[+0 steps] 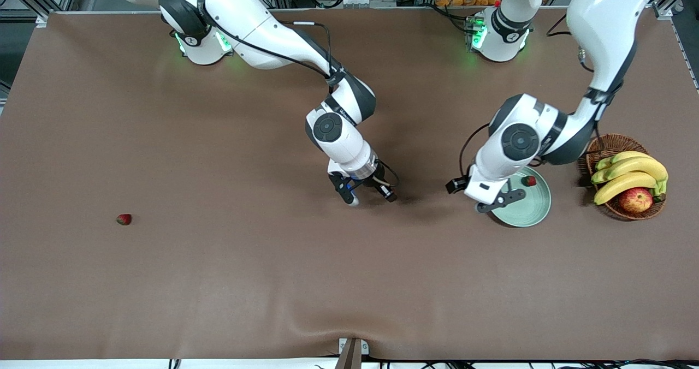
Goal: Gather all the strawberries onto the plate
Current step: 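Carry the second strawberry to mid-table and release it with the right gripper, then grasp the strawberry with the left gripper while the right gripper reaches another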
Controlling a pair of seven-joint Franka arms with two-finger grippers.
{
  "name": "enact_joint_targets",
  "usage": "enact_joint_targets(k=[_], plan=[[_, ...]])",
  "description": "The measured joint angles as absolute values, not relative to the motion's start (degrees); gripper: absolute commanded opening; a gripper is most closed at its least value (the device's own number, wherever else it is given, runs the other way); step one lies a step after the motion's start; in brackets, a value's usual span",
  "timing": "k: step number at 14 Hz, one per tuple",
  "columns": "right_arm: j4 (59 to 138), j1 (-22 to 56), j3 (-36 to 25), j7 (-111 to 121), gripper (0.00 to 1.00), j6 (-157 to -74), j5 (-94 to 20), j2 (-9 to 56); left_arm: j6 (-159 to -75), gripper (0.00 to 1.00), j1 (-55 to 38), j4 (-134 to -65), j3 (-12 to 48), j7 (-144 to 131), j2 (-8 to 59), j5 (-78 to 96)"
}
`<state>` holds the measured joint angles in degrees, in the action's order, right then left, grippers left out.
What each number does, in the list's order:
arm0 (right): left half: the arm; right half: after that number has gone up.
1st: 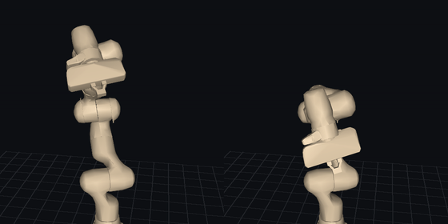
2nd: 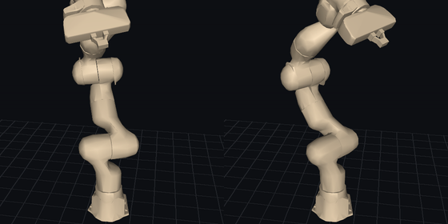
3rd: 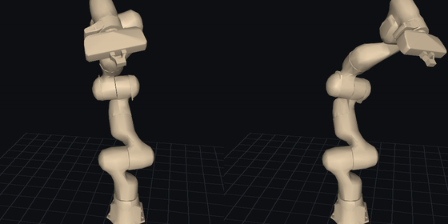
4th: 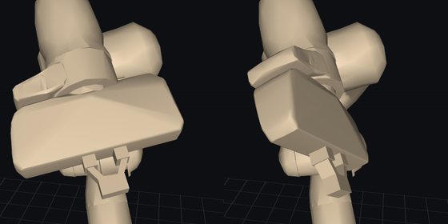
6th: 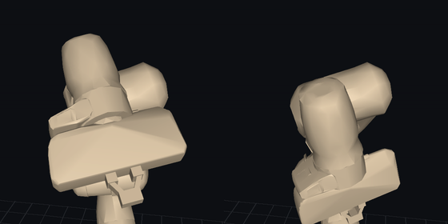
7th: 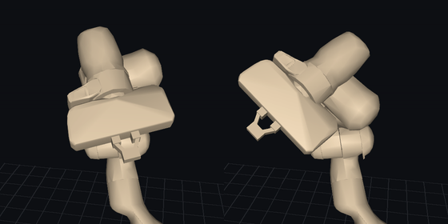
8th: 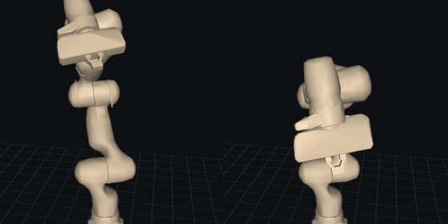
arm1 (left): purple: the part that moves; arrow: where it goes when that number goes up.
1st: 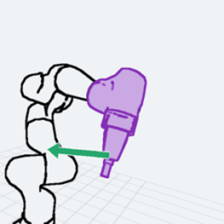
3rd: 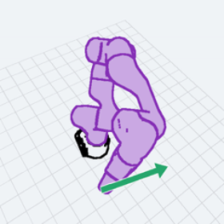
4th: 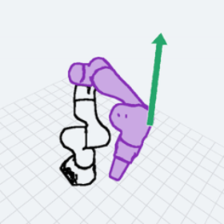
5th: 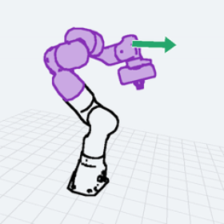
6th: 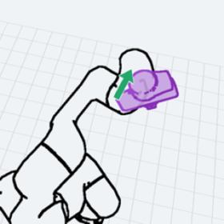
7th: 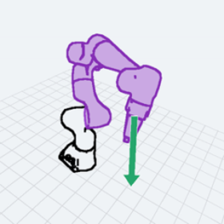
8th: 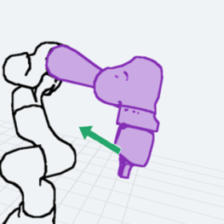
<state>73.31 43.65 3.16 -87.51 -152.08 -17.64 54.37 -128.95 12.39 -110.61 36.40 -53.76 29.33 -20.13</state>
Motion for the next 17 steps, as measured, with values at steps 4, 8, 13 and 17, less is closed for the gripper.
enact_joint_targets(k=[4, 8, 13, 17], plan=[[71.63, 40.97, 1.9, -85.99, 1.0, -146.48, -17.48, 53.37, -128.95, 1.0, 10.95, -107.97, 36.39, -54.7, 32.87, -20.13], [71.08, 34.6, 1.69, -79.94, 1.0, -136.63, -17.41, 49.6, -128.99, 1.0, 8.49, -105.54, 36.4, -57.76, 35.01, -20.13], [71.04, 22.69, 1.82, -63.48, 1.0, -125.49, -17.44, 45.72, -129.02, 0.97, -1.25, -97.15, 35.79, -64.67, 40.62, -20.13], [71.0, 13.01, 2.1, -48.46, 1.0, -118.13, -17.41, 43.54, -129.01, 0.85, -10.78, -93.14, 28.98, -65.24, 43.6, -20.13]])
